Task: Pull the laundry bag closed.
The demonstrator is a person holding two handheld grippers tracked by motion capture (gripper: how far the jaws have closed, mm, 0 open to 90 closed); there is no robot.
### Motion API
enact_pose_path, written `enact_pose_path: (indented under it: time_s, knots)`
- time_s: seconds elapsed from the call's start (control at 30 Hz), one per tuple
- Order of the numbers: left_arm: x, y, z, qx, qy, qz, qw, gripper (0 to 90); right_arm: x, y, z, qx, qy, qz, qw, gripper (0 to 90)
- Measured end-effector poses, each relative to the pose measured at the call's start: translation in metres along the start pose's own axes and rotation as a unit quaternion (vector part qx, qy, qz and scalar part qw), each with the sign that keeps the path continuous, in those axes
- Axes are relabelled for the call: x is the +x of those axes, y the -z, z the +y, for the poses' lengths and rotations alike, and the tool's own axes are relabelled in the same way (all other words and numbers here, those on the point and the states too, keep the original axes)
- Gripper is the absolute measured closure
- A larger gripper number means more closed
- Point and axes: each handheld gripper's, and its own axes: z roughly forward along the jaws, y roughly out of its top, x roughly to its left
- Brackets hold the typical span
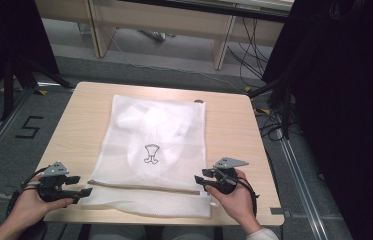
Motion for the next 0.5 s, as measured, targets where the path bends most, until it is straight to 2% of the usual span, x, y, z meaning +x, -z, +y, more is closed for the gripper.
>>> enact_pose_path:
  time_s: [0.03,0.07,0.1,0.13,0.17,0.2,0.27,0.4,0.43,0.5]
  knots:
    - [0.001,0.001,0.0,0.011,-0.012,0.0,0.9999,29.8,0.004,-0.002,0.002,-0.003,0.003,0.005,1.0,57.1]
    - [-0.001,-0.001,0.0,-0.002,0.002,0.002,1.0,29.8,0.006,-0.004,0.003,-0.005,0.018,0.015,0.9997,57.0]
    - [-0.001,0.0,0.0,-0.003,0.002,0.001,1.0,29.8,0.013,-0.007,0.007,-0.004,0.041,0.022,0.9989,56.5]
    - [-0.001,0.0,0.0,-0.003,0.002,0.001,1.0,30.0,0.013,-0.007,0.007,-0.004,0.041,0.022,0.9989,56.5]
    - [-0.001,0.0,-0.001,-0.013,0.002,-0.001,0.9999,30.3,0.019,-0.012,0.011,-0.016,0.065,0.034,0.9972,57.7]
    - [-0.002,-0.001,-0.001,-0.022,0.011,-0.001,0.9997,30.3,0.019,-0.012,0.011,-0.016,0.065,0.034,0.9972,57.7]
    - [-0.001,0.0,-0.001,-0.017,0.006,0.0,0.9998,30.4,0.026,-0.016,0.016,-0.019,0.077,0.052,0.9955,59.3]
    - [-0.002,-0.002,-0.001,-0.021,0.01,-0.001,0.9997,30.4,0.034,-0.023,0.021,-0.02,0.091,0.059,0.9939,60.2]
    - [-0.002,-0.002,-0.001,-0.023,0.011,-0.001,0.9997,30.5,0.039,-0.028,0.025,-0.015,0.102,0.071,0.9921,60.4]
    - [-0.002,-0.001,-0.001,-0.016,0.006,0.0,0.9998,30.5,0.045,-0.033,0.028,-0.014,0.098,0.073,0.9924,60.7]
